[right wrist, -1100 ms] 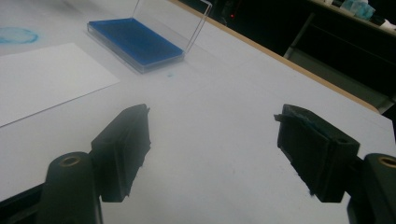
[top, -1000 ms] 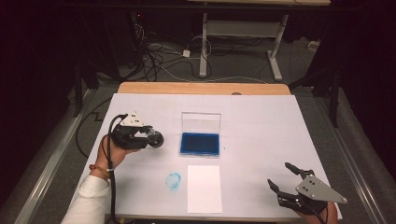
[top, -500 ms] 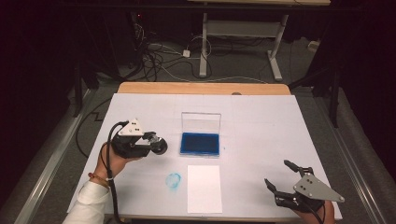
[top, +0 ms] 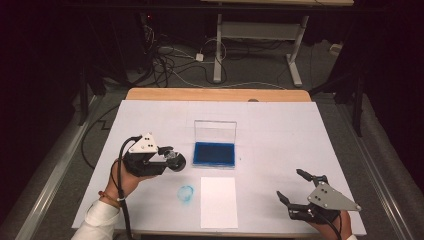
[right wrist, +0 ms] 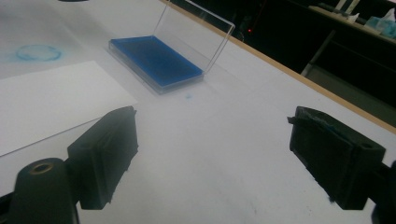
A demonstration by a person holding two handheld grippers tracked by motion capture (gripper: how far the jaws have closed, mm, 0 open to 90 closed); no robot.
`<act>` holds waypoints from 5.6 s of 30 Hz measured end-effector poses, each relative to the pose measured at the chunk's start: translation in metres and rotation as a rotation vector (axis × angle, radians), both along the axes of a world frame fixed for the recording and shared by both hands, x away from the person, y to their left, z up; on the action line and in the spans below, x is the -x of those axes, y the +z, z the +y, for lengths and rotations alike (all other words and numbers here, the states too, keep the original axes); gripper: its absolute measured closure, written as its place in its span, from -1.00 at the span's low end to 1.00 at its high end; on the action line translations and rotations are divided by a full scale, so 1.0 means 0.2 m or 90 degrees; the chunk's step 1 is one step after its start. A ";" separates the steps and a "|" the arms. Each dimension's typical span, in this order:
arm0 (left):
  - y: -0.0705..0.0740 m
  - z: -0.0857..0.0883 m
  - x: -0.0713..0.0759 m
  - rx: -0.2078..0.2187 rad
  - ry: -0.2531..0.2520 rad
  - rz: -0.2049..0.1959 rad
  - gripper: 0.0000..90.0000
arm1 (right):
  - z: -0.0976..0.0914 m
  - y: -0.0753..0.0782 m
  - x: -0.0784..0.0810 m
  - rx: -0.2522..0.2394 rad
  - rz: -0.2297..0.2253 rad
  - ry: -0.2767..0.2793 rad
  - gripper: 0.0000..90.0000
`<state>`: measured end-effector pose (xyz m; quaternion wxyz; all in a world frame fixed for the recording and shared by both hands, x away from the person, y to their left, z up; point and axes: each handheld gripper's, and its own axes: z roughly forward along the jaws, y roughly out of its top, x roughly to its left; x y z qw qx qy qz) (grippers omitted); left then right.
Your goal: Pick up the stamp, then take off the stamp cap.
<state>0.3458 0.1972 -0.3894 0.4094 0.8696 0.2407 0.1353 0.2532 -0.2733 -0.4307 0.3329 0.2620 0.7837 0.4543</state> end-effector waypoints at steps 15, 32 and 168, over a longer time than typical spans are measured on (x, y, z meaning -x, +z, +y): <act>0.06 -0.14 0.08 0.026 -0.074 -0.005 0.22 | 0.08 0.00 -0.03 0.024 0.025 0.055 -0.67; 0.09 -0.35 0.09 0.049 -0.151 0.002 0.21 | 0.56 0.00 -0.19 0.033 0.051 0.203 -0.65; 0.03 -0.16 0.01 0.063 -0.059 -0.003 0.21 | 0.33 -0.06 -0.48 0.110 0.113 0.047 -0.14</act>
